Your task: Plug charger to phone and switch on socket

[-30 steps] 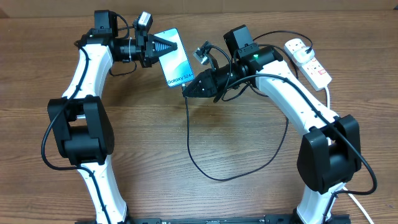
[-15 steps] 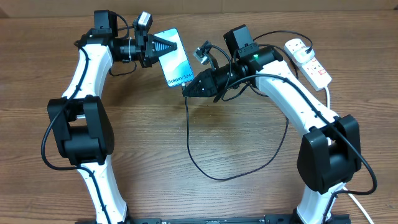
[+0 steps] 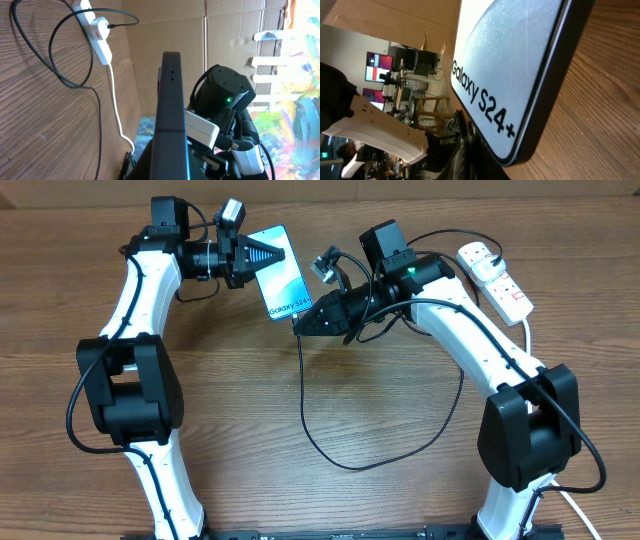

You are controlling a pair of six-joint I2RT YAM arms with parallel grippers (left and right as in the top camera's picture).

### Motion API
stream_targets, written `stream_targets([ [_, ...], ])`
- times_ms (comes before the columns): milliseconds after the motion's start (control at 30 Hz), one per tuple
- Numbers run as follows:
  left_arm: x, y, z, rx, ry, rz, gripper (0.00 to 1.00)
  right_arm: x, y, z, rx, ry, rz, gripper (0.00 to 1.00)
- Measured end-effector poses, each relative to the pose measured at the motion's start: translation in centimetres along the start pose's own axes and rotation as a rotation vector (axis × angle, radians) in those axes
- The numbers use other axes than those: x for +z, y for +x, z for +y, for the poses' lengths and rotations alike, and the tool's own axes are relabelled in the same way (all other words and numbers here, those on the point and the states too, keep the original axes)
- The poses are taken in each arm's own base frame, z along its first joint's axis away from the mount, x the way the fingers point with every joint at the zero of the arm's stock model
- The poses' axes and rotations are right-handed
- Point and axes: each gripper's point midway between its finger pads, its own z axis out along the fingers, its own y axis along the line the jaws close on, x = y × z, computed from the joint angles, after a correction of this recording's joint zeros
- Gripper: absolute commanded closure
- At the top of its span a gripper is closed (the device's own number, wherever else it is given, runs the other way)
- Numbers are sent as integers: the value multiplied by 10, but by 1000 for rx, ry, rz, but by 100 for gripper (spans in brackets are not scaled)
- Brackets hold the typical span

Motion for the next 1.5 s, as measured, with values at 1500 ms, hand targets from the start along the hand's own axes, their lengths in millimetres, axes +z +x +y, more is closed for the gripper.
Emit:
stream_targets([
  [1500,1,0,-1,5,3,3,96,5,-1,3,34,-35,5,96],
])
